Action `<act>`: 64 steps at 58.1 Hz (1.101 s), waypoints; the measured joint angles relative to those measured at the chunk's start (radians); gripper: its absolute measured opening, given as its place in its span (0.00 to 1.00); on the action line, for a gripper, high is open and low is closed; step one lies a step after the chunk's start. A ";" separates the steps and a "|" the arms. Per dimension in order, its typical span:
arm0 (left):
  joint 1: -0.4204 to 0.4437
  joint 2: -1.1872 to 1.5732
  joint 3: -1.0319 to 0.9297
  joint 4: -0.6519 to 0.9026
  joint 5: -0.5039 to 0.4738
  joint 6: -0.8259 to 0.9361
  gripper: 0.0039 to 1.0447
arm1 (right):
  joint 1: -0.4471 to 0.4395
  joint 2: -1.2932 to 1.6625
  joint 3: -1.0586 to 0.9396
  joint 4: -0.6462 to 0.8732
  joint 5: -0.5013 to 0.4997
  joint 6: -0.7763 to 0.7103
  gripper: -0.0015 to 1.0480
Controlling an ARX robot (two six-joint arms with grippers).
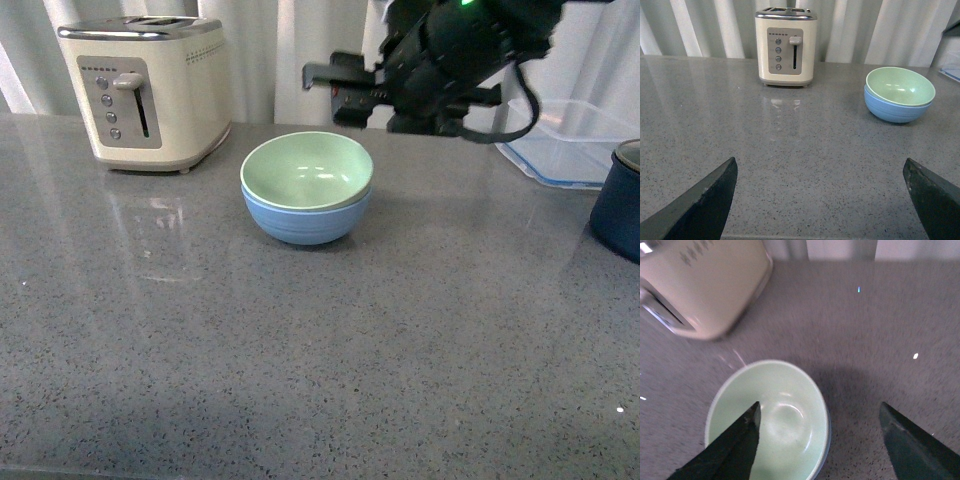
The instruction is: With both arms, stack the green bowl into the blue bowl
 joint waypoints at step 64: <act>0.000 0.000 0.000 0.000 0.000 0.000 0.94 | -0.258 -0.875 -1.276 0.787 0.151 -0.206 0.01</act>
